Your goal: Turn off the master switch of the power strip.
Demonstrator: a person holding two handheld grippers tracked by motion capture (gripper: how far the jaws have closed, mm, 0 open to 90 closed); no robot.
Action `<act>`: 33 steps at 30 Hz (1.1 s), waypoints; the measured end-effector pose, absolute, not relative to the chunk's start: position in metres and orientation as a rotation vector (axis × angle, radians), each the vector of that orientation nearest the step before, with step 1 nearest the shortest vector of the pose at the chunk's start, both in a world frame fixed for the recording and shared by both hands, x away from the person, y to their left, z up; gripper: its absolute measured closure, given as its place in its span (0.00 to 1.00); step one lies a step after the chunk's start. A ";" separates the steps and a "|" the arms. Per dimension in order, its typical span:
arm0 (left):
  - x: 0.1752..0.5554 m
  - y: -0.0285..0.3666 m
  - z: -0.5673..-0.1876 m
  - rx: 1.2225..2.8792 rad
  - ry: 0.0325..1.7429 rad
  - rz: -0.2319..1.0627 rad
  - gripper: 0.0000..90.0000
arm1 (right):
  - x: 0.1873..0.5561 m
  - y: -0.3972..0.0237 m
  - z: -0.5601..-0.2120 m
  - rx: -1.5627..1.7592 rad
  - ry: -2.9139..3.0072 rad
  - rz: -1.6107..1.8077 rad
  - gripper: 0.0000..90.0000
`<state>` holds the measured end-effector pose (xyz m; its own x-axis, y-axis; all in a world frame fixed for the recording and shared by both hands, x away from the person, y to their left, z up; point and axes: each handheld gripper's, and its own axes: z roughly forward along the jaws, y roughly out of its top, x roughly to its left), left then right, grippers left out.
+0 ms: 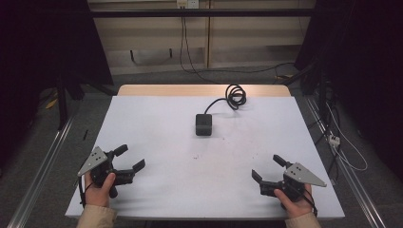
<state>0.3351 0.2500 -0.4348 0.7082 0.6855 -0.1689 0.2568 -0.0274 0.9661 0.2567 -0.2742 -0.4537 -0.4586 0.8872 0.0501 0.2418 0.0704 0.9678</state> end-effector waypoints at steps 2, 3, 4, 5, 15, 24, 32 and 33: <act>0.335 0.250 -0.435 1.604 0.782 0.406 0.05 | 0.257 -0.274 -0.453 1.123 1.763 1.422 0.04; 0.335 0.249 -0.434 1.604 0.783 0.405 0.05 | 0.257 -0.274 -0.453 1.122 1.762 1.420 0.04; 0.335 0.249 -0.434 1.602 0.784 0.405 0.05 | 0.257 -0.274 -0.453 1.122 1.763 1.419 0.04; 0.335 0.249 -0.434 1.602 0.782 0.405 0.05 | 0.256 -0.274 -0.453 1.122 1.763 1.420 0.04; 0.335 0.248 -0.434 1.602 0.784 0.407 0.05 | 0.261 -0.273 -0.451 1.109 1.770 1.399 0.04; 0.336 0.247 -0.435 1.606 0.778 0.397 0.05 | 0.276 -0.265 -0.443 1.096 1.764 1.390 0.04; 0.336 0.247 -0.435 1.603 0.780 0.394 0.05 | 0.284 -0.261 -0.440 1.094 1.782 1.383 0.04; 0.336 0.247 -0.435 1.603 0.780 0.395 0.05 | 0.286 -0.260 -0.440 1.096 1.778 1.386 0.04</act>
